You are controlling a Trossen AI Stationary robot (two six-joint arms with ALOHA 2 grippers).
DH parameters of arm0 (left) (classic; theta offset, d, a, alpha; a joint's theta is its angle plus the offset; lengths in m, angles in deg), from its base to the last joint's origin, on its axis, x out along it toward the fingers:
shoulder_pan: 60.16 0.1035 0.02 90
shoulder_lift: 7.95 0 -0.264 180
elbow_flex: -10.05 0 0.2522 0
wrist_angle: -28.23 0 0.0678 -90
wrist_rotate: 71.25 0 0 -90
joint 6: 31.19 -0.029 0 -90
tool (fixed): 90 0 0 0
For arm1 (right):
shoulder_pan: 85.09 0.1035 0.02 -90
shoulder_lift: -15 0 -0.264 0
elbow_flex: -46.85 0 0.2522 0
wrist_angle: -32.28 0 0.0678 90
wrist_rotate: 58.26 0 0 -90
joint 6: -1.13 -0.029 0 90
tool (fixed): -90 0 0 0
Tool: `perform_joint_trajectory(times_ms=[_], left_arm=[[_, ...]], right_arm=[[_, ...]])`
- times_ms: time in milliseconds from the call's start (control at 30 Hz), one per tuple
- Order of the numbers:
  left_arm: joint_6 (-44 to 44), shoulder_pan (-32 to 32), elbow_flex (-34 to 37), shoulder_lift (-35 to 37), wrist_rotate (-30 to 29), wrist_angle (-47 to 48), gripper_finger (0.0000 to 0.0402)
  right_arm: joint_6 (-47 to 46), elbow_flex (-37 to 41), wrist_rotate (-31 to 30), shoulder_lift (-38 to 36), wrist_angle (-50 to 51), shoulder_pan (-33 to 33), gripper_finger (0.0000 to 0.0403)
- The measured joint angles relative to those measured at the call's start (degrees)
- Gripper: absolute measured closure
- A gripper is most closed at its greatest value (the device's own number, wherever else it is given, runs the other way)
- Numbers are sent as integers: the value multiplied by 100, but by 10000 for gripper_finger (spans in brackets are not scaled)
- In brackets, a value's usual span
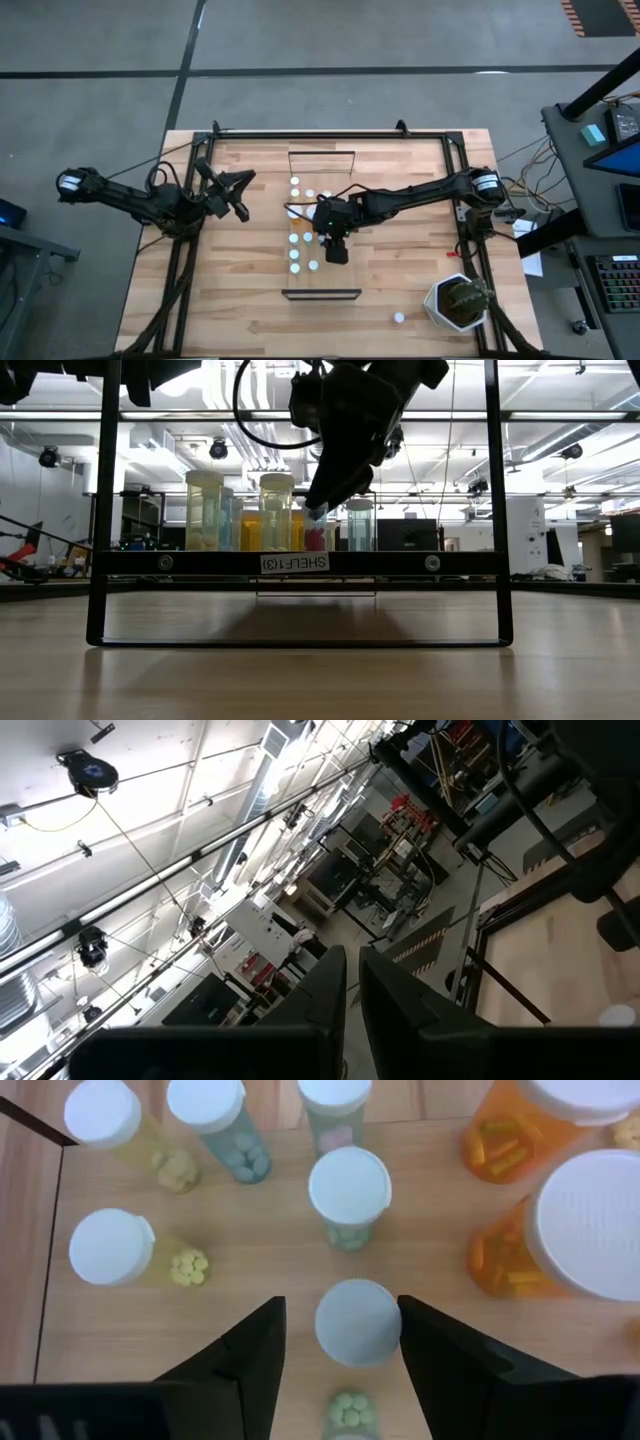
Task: Pick and place medicine bottles onto shelf by color
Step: Adjust the pill bottles on the shelf
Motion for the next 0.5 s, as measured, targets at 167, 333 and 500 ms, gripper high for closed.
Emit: perform_joint_trajectory(times_ms=[167, 333, 500], left_arm=[[2, 0, 2, 39, 0, 4, 386], [2, 0, 6, 35, 0, 5, 386], [4, 0, 11, 39, 0, 4, 386]], right_arm=[[-116, 0, -13, -13, -20, 0, 238], [-152, 0, -15, -15, -20, 7, 273], [-170, 0, -13, -22, -23, 13, 308]])
